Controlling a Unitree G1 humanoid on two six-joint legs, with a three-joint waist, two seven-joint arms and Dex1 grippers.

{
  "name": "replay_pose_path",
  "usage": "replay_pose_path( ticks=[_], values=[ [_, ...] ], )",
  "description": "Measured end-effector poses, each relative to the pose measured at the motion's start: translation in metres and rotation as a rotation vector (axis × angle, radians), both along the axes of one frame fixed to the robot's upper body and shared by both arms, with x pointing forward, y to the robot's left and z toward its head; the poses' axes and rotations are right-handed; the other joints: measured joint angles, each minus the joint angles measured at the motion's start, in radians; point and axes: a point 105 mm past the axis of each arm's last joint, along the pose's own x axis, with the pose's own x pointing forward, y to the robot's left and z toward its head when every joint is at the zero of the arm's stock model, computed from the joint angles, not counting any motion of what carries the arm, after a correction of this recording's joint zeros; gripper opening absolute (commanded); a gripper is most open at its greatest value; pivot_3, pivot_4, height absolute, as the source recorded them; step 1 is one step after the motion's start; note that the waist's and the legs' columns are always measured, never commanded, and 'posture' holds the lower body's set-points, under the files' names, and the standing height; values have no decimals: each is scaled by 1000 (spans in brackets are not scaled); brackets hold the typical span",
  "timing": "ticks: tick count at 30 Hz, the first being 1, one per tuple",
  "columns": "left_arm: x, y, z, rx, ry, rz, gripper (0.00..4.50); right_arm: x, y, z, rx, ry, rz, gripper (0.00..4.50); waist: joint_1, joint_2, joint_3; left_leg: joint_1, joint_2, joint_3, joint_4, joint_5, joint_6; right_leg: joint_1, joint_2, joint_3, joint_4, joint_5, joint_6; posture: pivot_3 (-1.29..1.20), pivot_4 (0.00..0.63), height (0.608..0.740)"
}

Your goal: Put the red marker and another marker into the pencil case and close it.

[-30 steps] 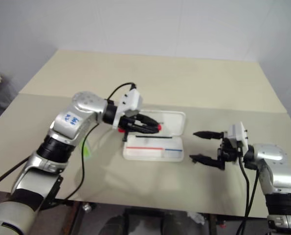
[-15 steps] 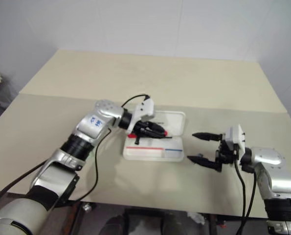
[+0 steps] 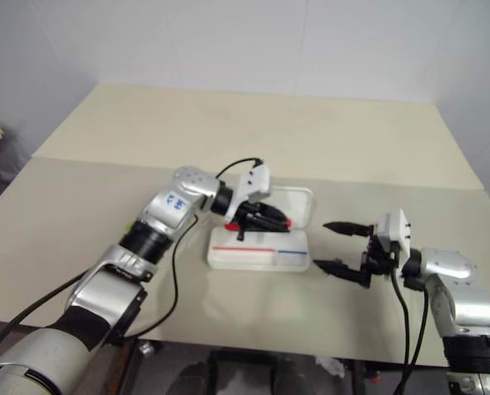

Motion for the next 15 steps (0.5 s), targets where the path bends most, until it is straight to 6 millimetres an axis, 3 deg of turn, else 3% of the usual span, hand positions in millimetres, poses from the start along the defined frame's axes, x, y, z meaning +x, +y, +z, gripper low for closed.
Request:
replay_pose_path(
  ticks=[8,15],
  values=[
    [0,-5,1,-15,-8,-3,4367,1,0,1,-3,-7,-5,4500,1,0,0,0,0,0,0,0,0,0,0,0,0,0,0,0,150,740],
    [-1,-2,13,-51,-45,16,4475,2,0,2,-9,-21,-2,4500,0,0,0,0,0,0,0,0,0,0,0,0,0,0,0,0,150,740]
  ],
)
